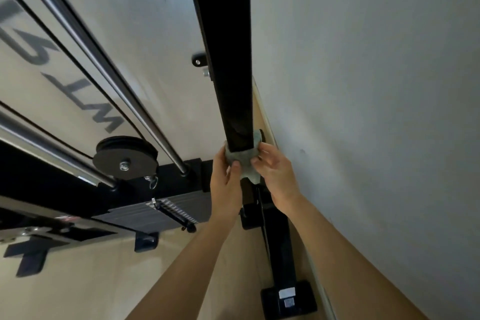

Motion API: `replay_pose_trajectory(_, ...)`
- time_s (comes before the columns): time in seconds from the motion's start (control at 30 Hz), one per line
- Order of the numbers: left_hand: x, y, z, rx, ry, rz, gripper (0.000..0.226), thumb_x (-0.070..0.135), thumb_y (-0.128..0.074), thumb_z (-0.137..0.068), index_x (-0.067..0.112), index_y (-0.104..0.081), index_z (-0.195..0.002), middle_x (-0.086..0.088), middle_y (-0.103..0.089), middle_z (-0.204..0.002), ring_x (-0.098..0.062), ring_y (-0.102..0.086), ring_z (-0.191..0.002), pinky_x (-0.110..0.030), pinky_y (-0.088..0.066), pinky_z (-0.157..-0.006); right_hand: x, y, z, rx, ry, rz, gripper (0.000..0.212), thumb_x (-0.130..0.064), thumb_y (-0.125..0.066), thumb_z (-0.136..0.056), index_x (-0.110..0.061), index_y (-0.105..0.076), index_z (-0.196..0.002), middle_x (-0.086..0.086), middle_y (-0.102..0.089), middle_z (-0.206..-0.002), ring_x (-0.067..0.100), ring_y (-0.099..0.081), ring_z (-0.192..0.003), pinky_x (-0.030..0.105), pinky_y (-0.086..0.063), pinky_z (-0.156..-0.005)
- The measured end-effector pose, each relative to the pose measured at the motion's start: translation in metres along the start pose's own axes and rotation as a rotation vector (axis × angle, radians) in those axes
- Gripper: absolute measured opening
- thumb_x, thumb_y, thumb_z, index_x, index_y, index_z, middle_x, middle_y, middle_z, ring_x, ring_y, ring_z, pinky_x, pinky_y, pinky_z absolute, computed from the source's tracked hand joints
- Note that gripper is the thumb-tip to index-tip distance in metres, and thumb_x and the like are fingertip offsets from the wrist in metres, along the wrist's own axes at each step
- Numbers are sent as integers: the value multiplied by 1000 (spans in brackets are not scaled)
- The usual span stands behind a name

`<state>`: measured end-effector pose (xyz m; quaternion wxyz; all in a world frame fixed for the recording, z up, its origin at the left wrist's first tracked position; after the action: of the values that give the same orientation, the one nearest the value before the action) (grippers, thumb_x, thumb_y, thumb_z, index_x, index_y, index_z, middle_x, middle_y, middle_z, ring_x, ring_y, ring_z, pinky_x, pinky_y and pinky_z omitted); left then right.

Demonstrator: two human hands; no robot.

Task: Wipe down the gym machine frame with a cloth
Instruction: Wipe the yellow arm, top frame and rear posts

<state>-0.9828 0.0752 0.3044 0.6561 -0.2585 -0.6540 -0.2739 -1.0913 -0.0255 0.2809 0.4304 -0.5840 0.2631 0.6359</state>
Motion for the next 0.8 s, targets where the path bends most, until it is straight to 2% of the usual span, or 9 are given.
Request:
replay_pose_trajectory(0.17,-57,-6,9,62,-63,41,50,5,-48,-105,18,-40,-153,5,-57,-142,0,-55,-128,-16,-46,-103,70,13,-13,-12,35,37,34,-11,-61,-99,-19,-63,-132,-3,-71,-123,15,-66,-117,47,-52,-104)
replay_pose_trajectory(0.33,-114,-5,17,73,-84,66,54,6,-53,-103,24,-41,-152,20,-57,-139,5,-55,-127,-17,-47,-102,120,17,-20,-36,89,71,27,-19,-60,-99,-36,-69,-117,-5,-73,-117,13,-68,-113,48,-53,-102)
replay_pose_trajectory(0.43,-149,-1,18,49,-93,80,51,6,-53,-103,22,-43,-151,9,-57,-144,-1,-54,-131,-20,-47,-105,144,22,-22,-62,106,49,27,-21,-61,-97,-39,-70,-116,-4,-72,-119,15,-68,-114,47,-54,-100)
replay_pose_trajectory(0.6,-196,1,12,44,-94,3,49,13,-54,-104,23,-45,-152,15,-62,-136,4,-57,-124,-20,-48,-104,163,29,-38,-64,135,83,25,-18,-66,-96,-27,-68,-119,-3,-74,-115,16,-69,-112,49,-56,-97)
replay_pose_trajectory(0.67,-213,1,8,49,-72,-7,48,15,-53,-105,23,-46,-151,16,-65,-131,6,-59,-120,-19,-49,-101,164,28,-40,-32,177,150,24,-15,-67,-95,-24,-68,-117,-4,-75,-111,14,-70,-109,43,-58,-94)
replay_pose_trajectory(0.8,-242,-3,10,19,20,-30,45,16,-50,-106,22,-47,-151,10,-66,-129,1,-61,-119,-28,-49,-105,163,27,-30,109,343,416,19,-12,-72,-90,-21,-68,-107,-10,-73,-98,0,-68,-97,18,-55,-85)
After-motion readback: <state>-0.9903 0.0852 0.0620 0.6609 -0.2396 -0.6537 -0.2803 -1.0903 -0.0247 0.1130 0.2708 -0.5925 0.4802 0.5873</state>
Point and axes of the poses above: each hand's wrist, its own z-axis away from the middle knuckle, its own y-axis out of the back of the hand, x = y × z, the point moved 10 cm from there along -z, towards the middle knuckle
